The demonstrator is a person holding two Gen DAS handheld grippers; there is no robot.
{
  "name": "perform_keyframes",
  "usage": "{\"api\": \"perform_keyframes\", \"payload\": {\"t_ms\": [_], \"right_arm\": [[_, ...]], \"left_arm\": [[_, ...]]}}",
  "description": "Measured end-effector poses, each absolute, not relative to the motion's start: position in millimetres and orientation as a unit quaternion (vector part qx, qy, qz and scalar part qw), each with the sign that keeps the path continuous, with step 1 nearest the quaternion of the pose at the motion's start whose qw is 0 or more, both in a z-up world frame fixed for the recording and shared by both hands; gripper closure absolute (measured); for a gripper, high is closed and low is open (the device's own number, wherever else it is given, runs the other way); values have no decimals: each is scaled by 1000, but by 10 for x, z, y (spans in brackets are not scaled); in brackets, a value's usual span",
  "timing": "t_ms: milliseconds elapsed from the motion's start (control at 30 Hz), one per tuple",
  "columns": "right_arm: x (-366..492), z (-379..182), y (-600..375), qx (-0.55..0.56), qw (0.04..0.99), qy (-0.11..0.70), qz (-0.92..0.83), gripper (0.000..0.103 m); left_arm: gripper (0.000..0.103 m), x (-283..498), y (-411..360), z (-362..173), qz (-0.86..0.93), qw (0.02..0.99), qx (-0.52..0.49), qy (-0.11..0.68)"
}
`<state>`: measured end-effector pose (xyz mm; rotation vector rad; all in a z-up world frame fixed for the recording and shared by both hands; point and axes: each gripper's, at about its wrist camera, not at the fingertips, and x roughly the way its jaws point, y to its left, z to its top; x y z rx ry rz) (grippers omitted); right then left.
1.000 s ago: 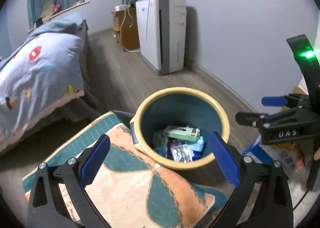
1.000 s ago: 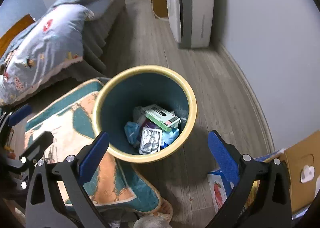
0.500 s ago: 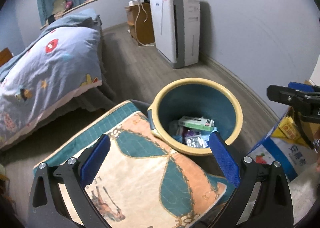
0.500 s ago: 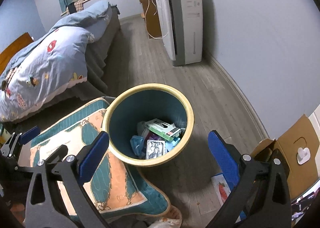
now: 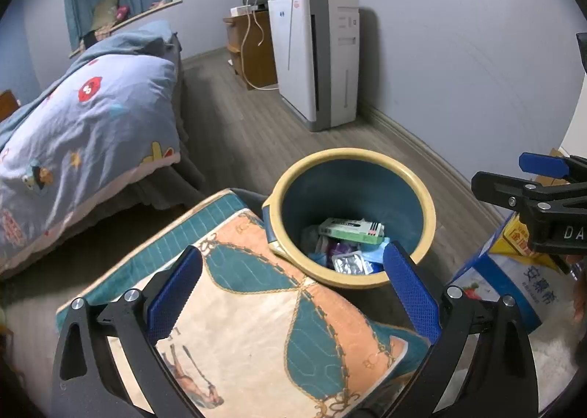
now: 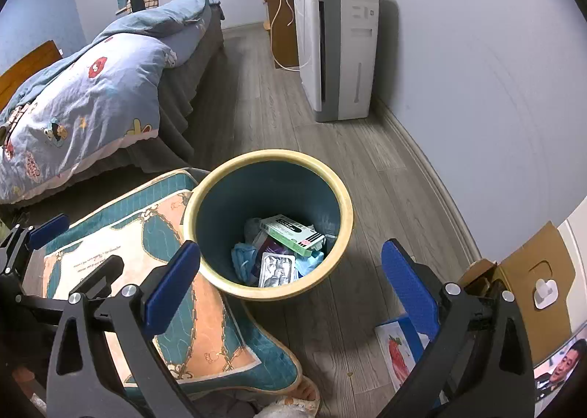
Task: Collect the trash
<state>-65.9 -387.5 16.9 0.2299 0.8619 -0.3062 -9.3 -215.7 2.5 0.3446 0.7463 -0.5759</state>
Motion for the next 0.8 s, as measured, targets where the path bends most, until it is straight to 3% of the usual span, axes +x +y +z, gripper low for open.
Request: {"api": "perform_keyframes", "payload": {"t_ms": [800], "right_arm": [[-662,173,-3902,112,890,416,-148,6]], "left_arm": [[5,-80,-2099,25,-273,877,158,363]]}}
